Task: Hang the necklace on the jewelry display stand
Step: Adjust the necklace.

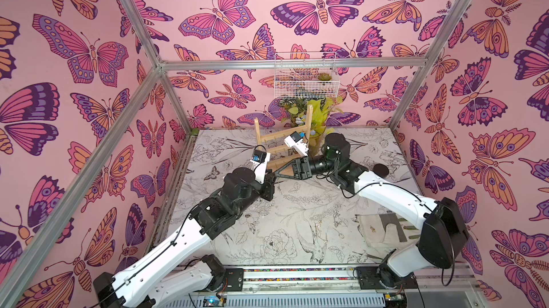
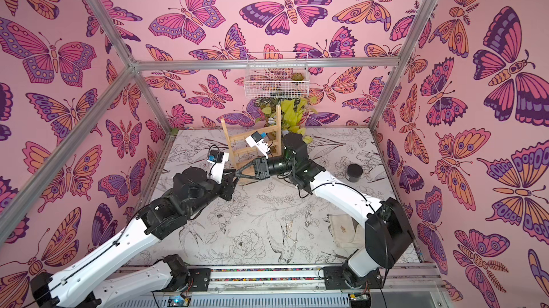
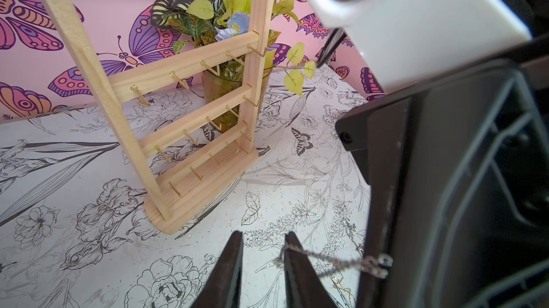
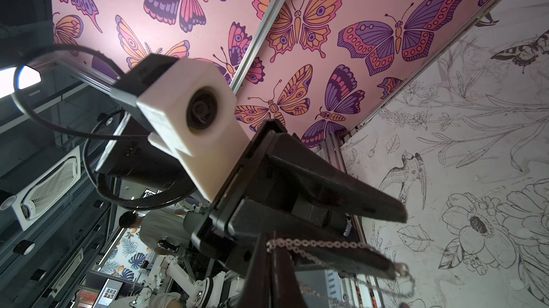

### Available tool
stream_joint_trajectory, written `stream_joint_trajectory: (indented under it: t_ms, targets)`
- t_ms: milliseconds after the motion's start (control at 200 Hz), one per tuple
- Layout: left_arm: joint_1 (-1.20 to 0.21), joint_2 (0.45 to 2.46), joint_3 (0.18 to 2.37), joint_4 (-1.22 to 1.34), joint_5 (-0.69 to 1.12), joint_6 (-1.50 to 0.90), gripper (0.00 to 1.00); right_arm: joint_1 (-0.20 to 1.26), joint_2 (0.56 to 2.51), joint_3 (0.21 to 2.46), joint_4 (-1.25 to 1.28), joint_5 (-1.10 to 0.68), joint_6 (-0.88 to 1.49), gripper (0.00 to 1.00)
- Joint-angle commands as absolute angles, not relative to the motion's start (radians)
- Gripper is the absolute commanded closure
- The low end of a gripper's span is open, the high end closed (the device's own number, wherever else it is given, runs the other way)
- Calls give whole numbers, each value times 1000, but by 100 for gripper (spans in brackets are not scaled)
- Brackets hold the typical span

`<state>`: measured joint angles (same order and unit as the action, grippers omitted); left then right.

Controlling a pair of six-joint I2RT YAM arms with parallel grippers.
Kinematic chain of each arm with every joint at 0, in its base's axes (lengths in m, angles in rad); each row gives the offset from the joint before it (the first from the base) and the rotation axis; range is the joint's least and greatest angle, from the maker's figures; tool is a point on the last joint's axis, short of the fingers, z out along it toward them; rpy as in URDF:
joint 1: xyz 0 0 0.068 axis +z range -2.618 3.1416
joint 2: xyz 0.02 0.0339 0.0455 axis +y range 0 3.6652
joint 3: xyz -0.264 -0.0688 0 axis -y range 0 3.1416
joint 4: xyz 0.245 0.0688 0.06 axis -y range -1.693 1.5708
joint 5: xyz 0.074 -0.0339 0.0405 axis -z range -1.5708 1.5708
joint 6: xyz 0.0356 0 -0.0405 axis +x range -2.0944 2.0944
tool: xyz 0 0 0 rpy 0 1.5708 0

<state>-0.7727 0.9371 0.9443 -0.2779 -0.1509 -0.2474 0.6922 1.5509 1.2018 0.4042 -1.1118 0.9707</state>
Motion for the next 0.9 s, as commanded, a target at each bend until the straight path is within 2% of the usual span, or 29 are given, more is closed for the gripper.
stream_joint_trajectory:
  t_ms: [0, 150, 431, 666, 891]
  targets:
    - [-777, 927, 918, -222, -162, -228, 75, 704, 1565, 1233, 494, -1143, 1028, 100]
    - [-777, 923, 914, -194, -171, -214, 80, 704, 1565, 1233, 479, -1143, 1022, 100]
    - [-776, 911, 908, -190, -165, -199, 98, 704, 1565, 1224, 440, -1131, 995, 100]
    - [-773, 918, 912, -210, -177, -190, 100, 677, 1565, 1234, 373, -1093, 934, 100]
    - [-744, 968, 949, -227, -187, -169, 100, 654, 1641, 1268, 374, -1097, 913, 100]
